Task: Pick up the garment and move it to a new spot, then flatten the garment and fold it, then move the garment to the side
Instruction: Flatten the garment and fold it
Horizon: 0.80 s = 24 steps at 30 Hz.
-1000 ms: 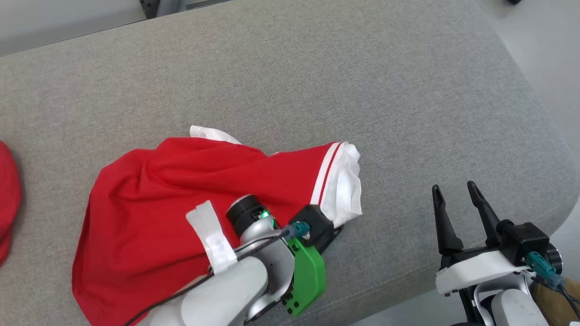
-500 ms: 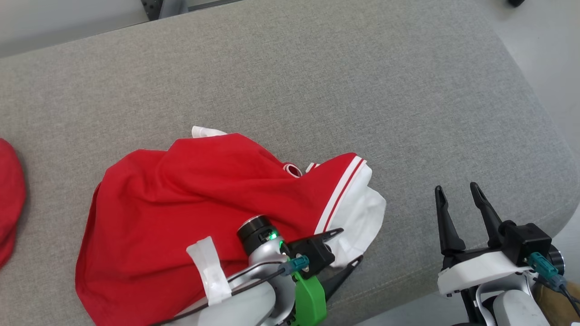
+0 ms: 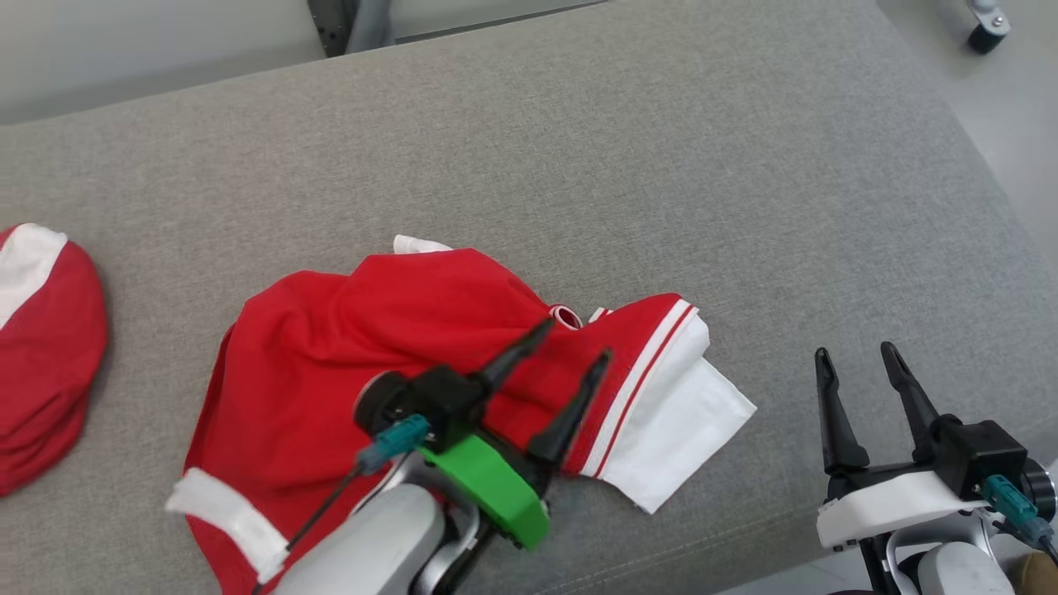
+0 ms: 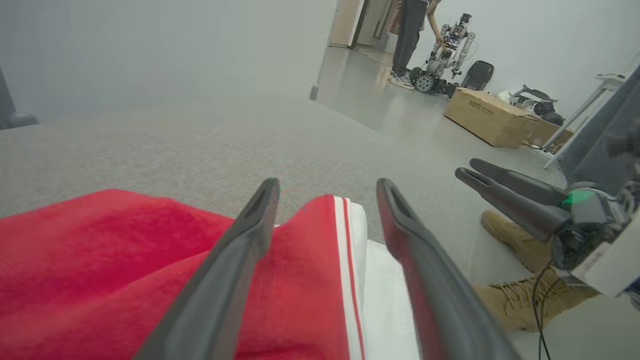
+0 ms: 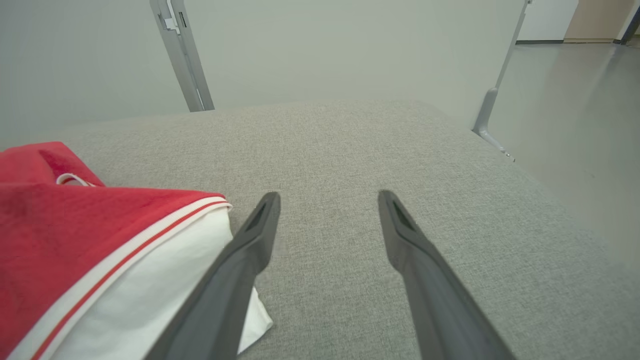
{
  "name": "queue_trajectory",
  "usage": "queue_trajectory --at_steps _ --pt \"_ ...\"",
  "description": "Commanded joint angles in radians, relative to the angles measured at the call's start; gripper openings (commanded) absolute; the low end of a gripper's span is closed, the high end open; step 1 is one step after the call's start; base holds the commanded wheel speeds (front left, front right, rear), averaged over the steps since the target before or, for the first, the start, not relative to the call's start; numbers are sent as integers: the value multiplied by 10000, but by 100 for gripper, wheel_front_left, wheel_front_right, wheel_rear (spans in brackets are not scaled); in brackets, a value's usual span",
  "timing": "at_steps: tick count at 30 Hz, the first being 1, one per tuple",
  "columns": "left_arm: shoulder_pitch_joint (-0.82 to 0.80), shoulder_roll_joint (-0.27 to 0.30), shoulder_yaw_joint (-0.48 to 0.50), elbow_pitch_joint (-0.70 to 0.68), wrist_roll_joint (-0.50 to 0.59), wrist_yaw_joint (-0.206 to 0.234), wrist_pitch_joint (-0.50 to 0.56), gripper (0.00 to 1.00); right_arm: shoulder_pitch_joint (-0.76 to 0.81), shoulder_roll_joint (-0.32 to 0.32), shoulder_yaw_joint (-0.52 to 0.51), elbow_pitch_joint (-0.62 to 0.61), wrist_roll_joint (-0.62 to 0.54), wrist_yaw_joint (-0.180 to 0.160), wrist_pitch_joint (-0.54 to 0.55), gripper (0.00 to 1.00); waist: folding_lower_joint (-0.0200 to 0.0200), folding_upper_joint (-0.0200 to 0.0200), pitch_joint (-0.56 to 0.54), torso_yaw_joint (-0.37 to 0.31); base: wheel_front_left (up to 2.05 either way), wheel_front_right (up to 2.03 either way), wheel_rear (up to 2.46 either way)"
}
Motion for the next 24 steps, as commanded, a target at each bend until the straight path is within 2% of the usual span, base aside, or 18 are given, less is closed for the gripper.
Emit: queue_trajectory --at_steps 1,6,7,11,16,24 --pt "573 306 804 -566 323 430 -32 100 119 -26 -89 -157 -160 -3 -33 100 0 0 -312 405 0 0 0" --pt "1993 841 3083 -1990 1203 1314 -25 100 288 -29 -383 -575 -411 -3 -33 100 0 0 -709 924 0 0 0" --pt "1993 841 3083 -1990 1203 1314 -25 100 288 -29 -383 -575 -411 -3 -33 100 0 0 -709 924 0 0 0" --pt "3283 1127 4860 -2606 1891 1654 -25 100 374 -24 -518 -915 -608 -3 -33 100 0 0 -938 1286 0 0 0" --pt "4644 1037 6588 -2874 2490 1412 -26 100 563 -27 -770 -1150 -736 -3 -33 100 0 0 -1220 1680 0 0 0" --pt "6252 208 8776 -2580 3291 595 -26 100 910 -27 -1180 -881 -909 -3 -33 100 0 0 -1454 2022 0 0 0"
